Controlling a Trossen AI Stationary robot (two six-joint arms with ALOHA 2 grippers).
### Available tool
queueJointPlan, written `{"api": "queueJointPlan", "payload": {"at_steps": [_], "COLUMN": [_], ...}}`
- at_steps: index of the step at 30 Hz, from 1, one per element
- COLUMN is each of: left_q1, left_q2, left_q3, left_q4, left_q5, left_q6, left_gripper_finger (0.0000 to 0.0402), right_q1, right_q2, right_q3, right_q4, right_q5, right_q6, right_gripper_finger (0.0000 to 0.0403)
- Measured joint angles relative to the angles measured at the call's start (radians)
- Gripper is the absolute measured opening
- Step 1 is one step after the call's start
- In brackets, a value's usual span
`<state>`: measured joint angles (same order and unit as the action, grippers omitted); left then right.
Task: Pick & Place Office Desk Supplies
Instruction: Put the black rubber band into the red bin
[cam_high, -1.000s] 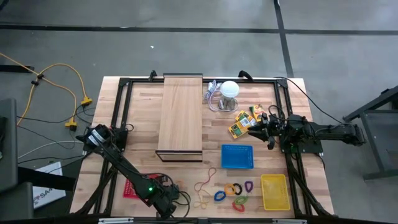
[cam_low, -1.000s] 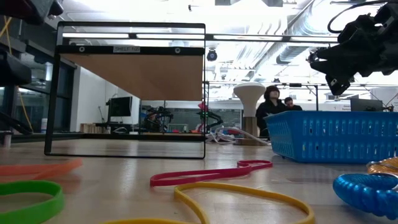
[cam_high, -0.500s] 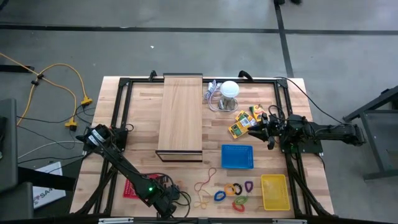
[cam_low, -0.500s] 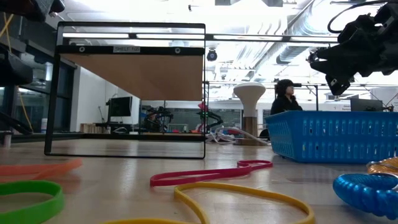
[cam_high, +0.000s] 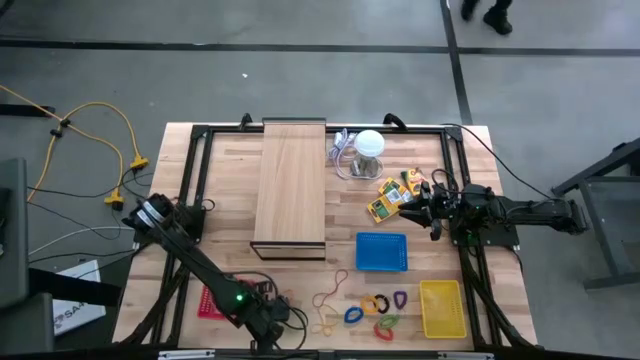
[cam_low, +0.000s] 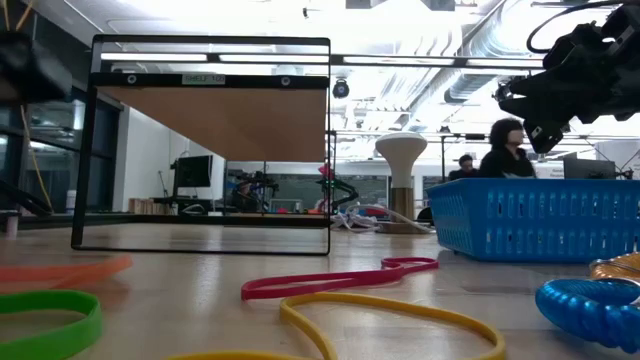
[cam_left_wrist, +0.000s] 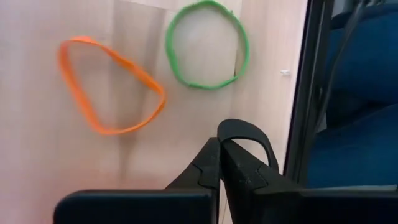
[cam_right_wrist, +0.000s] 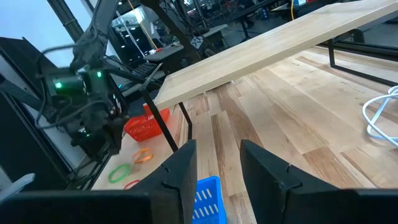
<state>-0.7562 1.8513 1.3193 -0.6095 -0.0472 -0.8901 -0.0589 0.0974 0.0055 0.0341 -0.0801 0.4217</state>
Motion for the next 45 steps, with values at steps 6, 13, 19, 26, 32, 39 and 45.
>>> {"api": "queueJointPlan", "payload": {"at_steps": [6,13,19,26,32,39,45], "left_q1": [0.011,0.01,0.005,-0.045,-0.115,-0.167,-0.169], "left_q2": [-0.117,-0.205,-0.206,-0.206,-0.206,-0.206,-0.206], "left_q3": [0.001,0.001,0.001,0.001,0.001,0.001,0.0], "left_q4": [-0.096,-0.201,-0.257,-0.344,-0.464,-0.527,-0.538], "left_q5": [-0.021,-0.112,-0.113,-0.134,-0.16,-0.169,-0.171], "left_q6": [0.007,0.009,-0.01,-0.147,-0.363,-0.5,-0.546], "left_gripper_finger": [0.0001,0.0001,0.0001,0.0001,0.0001,0.0001,0.0003], "right_q1": [0.0,0.0,0.0,0.0,0.0,0.0,0.0], "right_q2": [0.0,0.0,0.0,0.0,0.0,0.0,0.0], "right_q3": [0.0,0.0,0.0,0.0,0.0,0.0,0.0], "right_q4": [0.0,0.0,0.0,0.0,0.0,0.0,0.0], "right_q5": [0.0,0.0,0.0,0.0,0.0,0.0,0.0], "right_q6": [0.0,0.0,0.0,0.0,0.0,0.0,0.0], "right_gripper_finger": [0.0111,0.0111,0.0111,0.0111,0.0111,0.0111,0.0111]}}
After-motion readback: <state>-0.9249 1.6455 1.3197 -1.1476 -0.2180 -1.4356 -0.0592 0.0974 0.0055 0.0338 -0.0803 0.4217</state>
